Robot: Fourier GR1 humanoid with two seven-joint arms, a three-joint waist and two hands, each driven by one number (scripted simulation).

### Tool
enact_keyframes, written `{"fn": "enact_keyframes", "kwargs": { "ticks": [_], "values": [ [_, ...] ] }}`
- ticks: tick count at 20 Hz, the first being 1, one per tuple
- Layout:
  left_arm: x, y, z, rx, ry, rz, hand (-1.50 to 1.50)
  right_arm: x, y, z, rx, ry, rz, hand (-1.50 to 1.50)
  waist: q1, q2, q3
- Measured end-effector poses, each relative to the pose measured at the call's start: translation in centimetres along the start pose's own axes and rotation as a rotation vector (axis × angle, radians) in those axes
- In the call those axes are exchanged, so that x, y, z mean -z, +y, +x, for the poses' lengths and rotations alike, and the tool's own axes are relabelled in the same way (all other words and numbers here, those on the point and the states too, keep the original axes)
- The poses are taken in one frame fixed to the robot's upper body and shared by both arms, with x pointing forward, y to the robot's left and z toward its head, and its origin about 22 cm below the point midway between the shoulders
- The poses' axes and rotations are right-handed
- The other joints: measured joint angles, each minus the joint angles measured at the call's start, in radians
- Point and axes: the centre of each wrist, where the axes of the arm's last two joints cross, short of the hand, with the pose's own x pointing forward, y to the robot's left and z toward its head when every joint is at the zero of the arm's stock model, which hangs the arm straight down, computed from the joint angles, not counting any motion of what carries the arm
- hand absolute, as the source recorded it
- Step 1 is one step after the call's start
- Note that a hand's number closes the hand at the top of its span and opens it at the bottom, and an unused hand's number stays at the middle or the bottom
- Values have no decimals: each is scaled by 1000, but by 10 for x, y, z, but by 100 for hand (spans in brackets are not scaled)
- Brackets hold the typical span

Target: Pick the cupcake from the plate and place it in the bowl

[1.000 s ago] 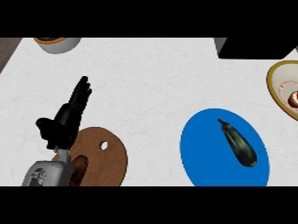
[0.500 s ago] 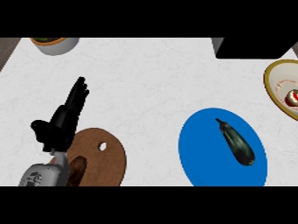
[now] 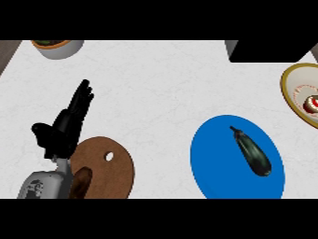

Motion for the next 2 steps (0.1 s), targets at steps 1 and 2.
{"fn": "enact_keyframes", "kwargs": {
  "ticks": [1, 2],
  "values": [
    [2, -3, 0, -2, -1, -2, 0, -4, -1, -4, 6, -1, 3, -150, 1, 0, 0],
    [1, -3, 3, -2, -2, -1, 0, -7, -1, -7, 3, -1, 9, -150, 0, 0, 0]
  ]
}}
